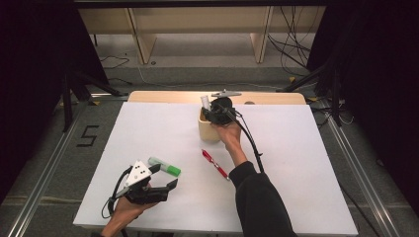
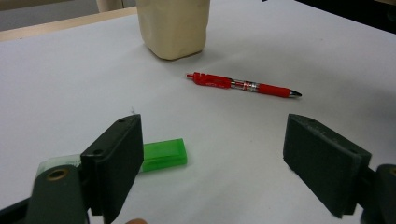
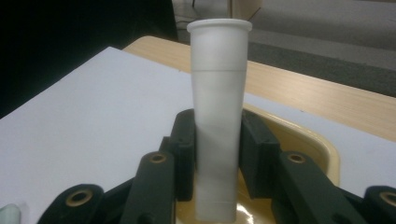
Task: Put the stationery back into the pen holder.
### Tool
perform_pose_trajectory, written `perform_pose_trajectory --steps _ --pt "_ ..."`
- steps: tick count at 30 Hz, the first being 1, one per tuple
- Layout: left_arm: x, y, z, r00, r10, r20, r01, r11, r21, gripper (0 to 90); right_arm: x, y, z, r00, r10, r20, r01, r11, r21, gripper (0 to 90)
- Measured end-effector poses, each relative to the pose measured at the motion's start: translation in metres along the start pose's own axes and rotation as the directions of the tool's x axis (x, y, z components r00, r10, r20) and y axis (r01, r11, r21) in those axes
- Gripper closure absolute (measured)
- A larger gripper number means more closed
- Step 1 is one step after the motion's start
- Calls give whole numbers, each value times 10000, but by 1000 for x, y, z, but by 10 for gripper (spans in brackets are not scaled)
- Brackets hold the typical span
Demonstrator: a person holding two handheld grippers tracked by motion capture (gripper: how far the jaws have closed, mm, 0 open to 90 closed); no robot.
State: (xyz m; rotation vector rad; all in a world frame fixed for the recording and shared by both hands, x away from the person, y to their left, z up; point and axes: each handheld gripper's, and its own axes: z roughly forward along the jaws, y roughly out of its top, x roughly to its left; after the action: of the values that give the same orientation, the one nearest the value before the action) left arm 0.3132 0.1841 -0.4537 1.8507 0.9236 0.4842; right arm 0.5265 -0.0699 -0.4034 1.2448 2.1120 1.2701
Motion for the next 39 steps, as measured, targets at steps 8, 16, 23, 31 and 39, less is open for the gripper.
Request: perform_pose_trajectory --steps 8,16,23,31,39 --pt "0 0 0 10000 30 -5 -30 10000 56 193 -5 5 -8 9992 376 -111 -379 9990 -256 468" --pt "0 0 1 10000 25 -6 -25 10000 59 189 -12 15 -32 9990 361 -255 -380 9963 -770 385" --pt "0 0 1 10000 -6 -26 6 10000 48 189 -7 16 -52 9965 -328 -766 295 9986 -435 321" --pt "1 -1 2 10000 -54 -14 55 10000 77 187 -6 5 -72 9894 -705 -1267 703 9975 -57 308" --pt "1 -1 2 10000 -68 29 68 9999 105 186 -3 -15 -85 9845 -810 -1554 866 9958 292 291"
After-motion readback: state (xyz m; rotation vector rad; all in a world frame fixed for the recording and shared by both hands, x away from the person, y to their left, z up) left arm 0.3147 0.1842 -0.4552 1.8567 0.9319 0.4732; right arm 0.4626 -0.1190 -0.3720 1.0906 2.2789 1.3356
